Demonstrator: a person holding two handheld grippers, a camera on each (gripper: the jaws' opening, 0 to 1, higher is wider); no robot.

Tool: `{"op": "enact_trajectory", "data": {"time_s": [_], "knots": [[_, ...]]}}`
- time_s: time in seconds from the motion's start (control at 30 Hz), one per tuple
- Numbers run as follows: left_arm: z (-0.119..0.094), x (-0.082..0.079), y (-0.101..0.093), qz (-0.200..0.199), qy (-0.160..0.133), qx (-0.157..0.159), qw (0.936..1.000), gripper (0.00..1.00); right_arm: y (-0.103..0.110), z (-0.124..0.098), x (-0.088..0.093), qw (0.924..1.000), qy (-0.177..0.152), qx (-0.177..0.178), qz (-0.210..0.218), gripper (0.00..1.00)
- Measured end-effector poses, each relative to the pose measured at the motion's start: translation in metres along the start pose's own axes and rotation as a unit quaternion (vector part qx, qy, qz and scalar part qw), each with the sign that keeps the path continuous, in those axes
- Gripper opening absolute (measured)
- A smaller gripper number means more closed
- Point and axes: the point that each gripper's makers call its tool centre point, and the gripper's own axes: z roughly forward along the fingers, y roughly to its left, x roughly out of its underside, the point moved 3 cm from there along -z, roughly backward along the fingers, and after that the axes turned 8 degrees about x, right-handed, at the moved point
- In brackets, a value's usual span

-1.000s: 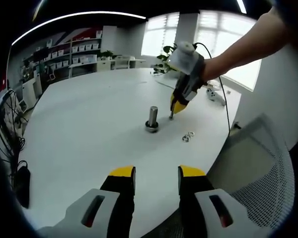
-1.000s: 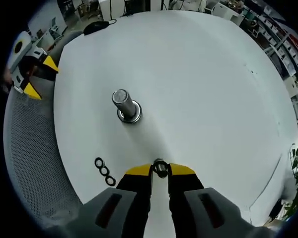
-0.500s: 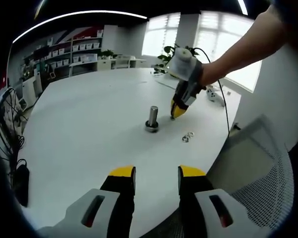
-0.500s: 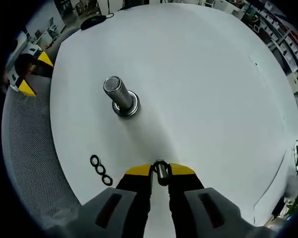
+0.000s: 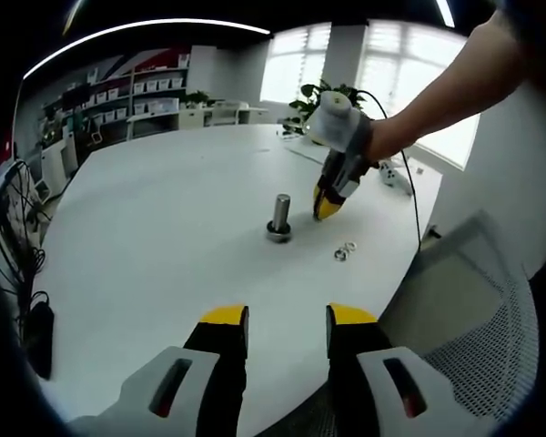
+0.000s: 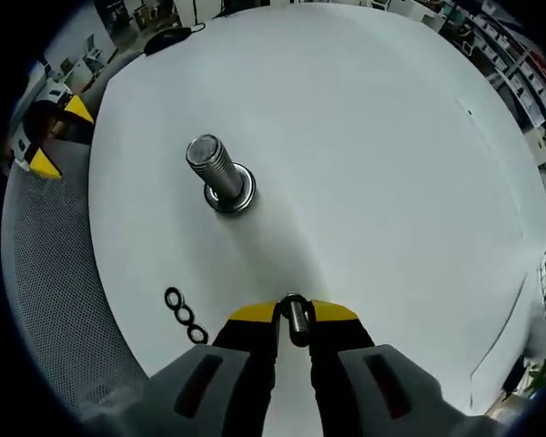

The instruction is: Place the washer onto the threaded stud by aligning its center hole with the stud, sliding it down to the base, and recovering from edge contact or off-axis alignment until the washer reaches the visible bottom stop.

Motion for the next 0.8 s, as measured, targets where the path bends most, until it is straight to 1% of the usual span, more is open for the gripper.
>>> {"op": "enact_trajectory", "data": {"time_s": [0.1,0.5,0.63,0.7,0.8], "knots": [[0.0002,-0.0002,0.0001,0.001,0.0,0.0,1.0,0.32,-0.0024,0.0013,0.0001,1.0,0.0,-0.001,0.008,0.15],[0.0002,-0.0007,0.0005,0.0,-0.001,-0.001,1.0,0.32,-0.0003,0.0028,0.0018,1.0,0.001,0.0,0.006,0.17],[0.0008,-0.0003,0.0003,-0.001,0.0,0.002,1.0,0.32,-0.0038,0.0024,0.001,0.9999,-0.005,0.008,0.013,0.19],[0.0008,0.0,0.0001,0.0,0.001,0.003,1.0,0.32,-0.0043,0.0024,0.0023,0.9998,-0.004,0.007,0.02,0.2],[0.0006,-0.0002,0.0001,-0.001,-0.001,0.003,1.0,0.32,-0.0037,0.0023,0.0057,0.9998,-0.001,0.008,0.019,0.21]]}}
